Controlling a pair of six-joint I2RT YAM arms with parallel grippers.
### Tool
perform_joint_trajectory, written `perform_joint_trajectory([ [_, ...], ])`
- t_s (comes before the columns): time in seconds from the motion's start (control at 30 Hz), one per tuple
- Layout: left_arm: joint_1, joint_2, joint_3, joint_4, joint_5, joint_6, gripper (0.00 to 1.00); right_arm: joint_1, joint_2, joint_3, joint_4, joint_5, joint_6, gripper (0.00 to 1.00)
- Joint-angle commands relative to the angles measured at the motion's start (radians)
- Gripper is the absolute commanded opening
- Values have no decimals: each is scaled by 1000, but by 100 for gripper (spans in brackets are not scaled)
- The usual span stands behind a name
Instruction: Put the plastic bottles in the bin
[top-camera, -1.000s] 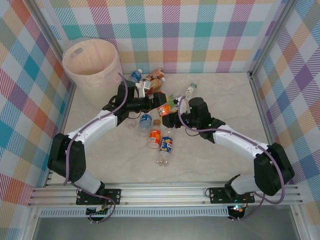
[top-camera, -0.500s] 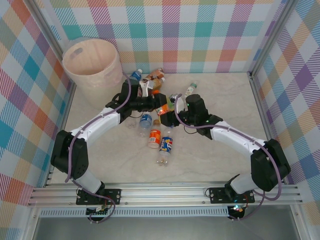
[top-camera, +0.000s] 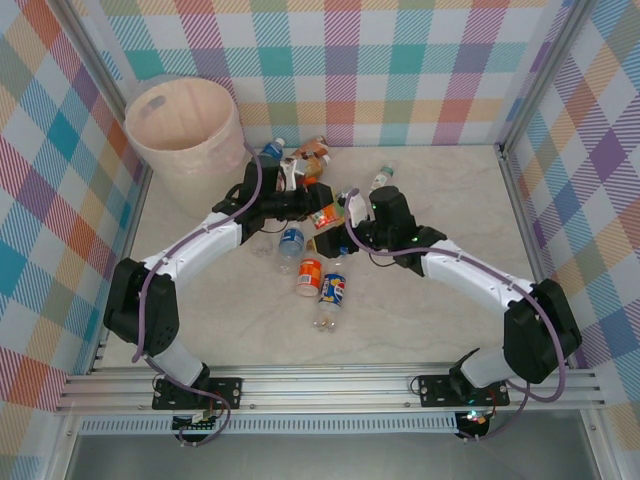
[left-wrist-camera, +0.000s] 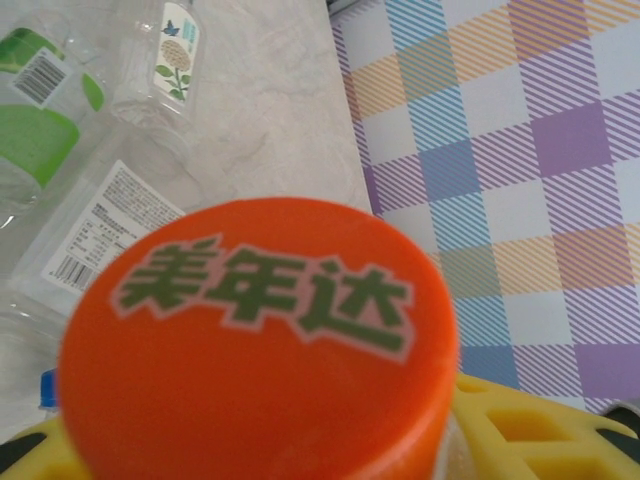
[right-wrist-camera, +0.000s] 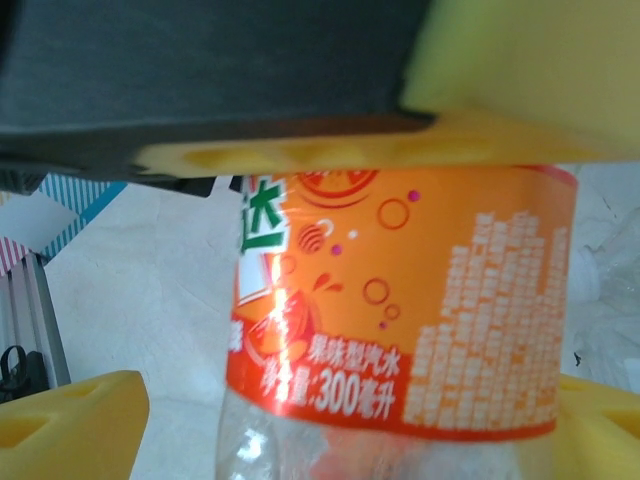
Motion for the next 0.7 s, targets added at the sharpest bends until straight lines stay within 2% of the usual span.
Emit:
perform_joint_trajectory([
  [0.0,9,-18,28,-25,-43,-2,40,6,-66,16,-21,9,-42,97],
  [0.03,12,-26,34,-42,-62,7,40,7,-87,9,-22,22,-47,100],
  [0.2,18,-59,75,-137,-170,76,40,6,-181,-34,-3,115,-58,100],
  [0.4,29,-68,147,-221,-260,143,40,6,-288,-104,74,387,13,100],
  [0.67,68,-79,271,-317,-422,209,40,7,-342,-169,96,622,95,100],
])
